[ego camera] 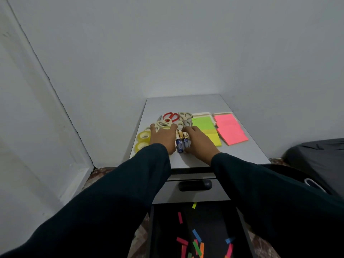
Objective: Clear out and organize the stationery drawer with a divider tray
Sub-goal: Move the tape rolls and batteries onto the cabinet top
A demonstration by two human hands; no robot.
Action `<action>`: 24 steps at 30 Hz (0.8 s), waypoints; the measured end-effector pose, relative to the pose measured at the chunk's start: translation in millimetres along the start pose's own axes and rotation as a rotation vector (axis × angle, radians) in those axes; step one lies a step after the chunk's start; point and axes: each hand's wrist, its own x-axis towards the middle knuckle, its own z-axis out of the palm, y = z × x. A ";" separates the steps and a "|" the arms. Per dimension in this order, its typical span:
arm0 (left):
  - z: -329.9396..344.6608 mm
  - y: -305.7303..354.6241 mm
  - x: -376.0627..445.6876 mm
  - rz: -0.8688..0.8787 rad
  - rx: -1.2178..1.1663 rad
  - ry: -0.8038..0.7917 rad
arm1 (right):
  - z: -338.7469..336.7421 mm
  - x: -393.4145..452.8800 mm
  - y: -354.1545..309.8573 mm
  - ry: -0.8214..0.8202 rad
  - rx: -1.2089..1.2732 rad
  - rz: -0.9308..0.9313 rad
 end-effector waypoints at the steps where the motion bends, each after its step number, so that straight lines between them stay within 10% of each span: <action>1: -0.7 -0.6 -2.5 0.007 -0.003 0.008 | -1.2 -1.9 0.2 0.001 0.000 0.002; 24: 26.3 24.1 -166.5 0.208 -0.251 -0.027 | -7.6 -150.7 9.8 -0.219 -0.158 -0.058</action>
